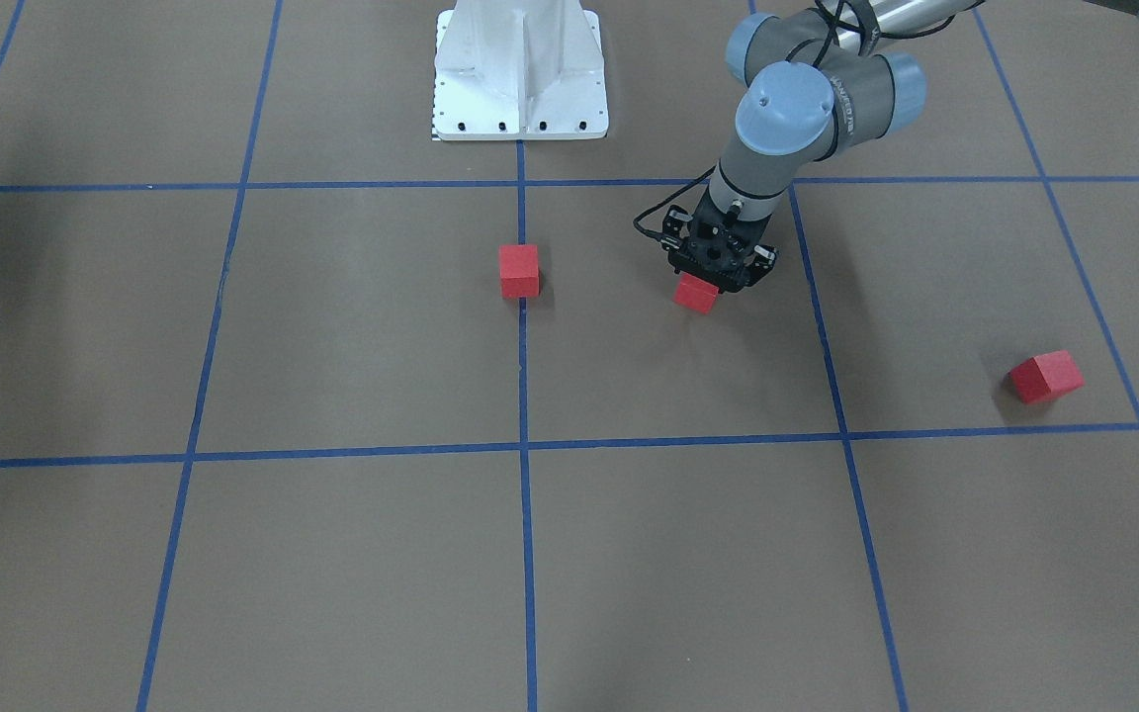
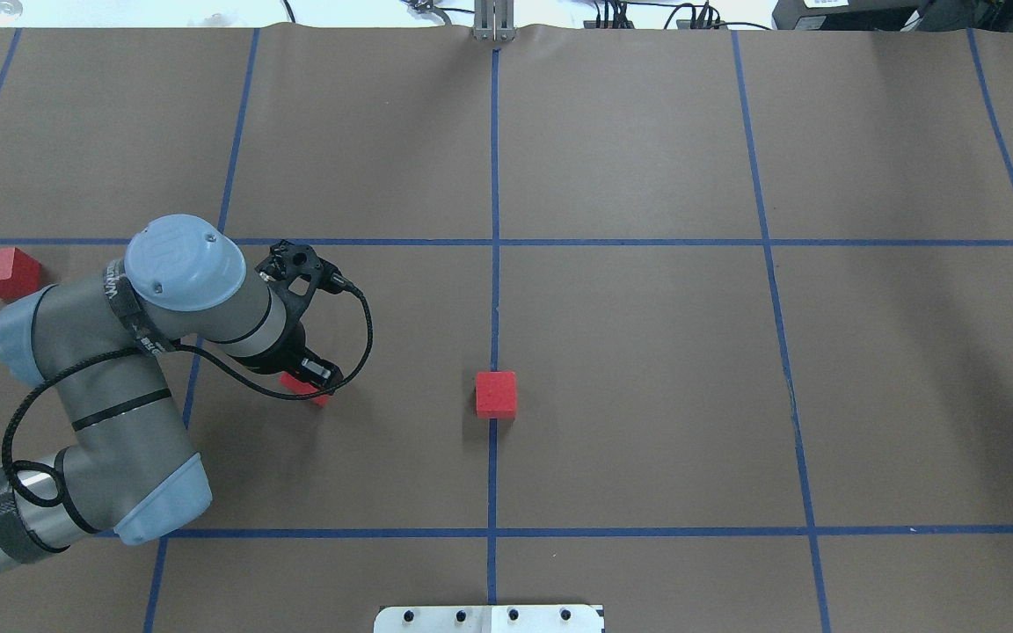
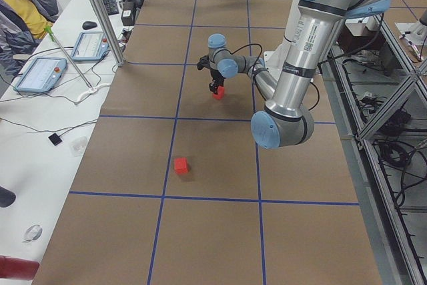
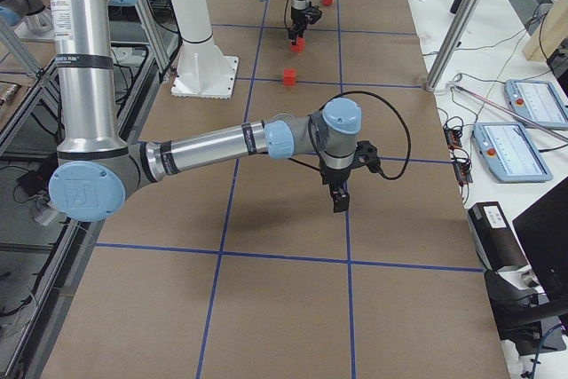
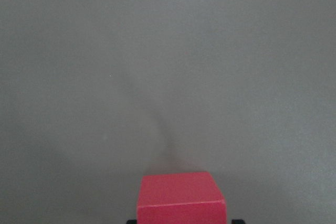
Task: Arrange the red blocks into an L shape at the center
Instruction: 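Close the left gripper on the red cube and lift it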
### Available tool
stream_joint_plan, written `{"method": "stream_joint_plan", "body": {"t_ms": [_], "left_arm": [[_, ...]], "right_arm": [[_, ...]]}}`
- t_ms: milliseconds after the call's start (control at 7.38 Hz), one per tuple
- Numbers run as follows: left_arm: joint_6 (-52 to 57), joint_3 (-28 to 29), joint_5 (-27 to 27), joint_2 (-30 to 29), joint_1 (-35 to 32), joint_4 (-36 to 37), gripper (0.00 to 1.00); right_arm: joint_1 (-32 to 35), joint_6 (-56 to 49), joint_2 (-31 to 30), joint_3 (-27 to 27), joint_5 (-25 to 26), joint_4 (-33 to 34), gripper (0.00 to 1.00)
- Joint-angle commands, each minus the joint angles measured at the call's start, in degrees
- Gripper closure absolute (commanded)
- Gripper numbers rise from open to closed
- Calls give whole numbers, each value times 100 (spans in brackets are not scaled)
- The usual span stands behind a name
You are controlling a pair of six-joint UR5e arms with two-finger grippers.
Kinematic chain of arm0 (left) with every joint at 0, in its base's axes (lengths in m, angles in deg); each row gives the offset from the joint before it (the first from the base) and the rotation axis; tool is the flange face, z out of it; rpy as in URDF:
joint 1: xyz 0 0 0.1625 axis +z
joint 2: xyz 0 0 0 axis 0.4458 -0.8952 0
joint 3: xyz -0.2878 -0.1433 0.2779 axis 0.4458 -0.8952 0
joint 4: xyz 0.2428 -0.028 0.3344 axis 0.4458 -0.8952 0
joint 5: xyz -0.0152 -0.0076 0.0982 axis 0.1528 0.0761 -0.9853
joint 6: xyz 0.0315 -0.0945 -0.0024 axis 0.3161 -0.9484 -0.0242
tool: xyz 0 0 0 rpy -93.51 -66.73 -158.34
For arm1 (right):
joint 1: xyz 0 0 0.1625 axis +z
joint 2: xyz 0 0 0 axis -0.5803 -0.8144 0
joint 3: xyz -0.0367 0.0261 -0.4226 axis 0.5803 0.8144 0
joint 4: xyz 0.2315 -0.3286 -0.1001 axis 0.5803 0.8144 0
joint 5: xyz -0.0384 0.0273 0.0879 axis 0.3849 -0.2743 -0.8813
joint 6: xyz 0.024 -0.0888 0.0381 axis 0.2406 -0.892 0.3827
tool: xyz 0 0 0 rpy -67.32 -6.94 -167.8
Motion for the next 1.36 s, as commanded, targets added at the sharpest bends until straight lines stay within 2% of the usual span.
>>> {"method": "stream_joint_plan", "body": {"t_ms": [0, 136, 407, 542, 814, 1085, 1220], "left_arm": [[-10, -9, 8, -3, 0, 0, 33], [-10, -9, 8, -20, 0, 0, 38], [-19, -52, 26, -108, -17, 9, 58], [-71, -61, 34, -239, -52, 44, 62], [-124, -27, 34, -503, -201, 96, 62], [-299, 104, 35, -958, -360, 604, 62], [-700, 558, 35, -1448, -360, 667, 62]], "right_arm": [[0, -9, -1, -4, 0, -9, 1], [0, 0, -1, -4, 0, -9, 1], [0, 0, 7, -4, 0, -9, 1], [0, -17, 8, 4, 9, -9, 0], [0, -35, -1, 48, -9, -9, 0], [0, -27, -28, 110, 17, -18, 1], [0, -18, -19, 119, 17, -18, 1]]}}
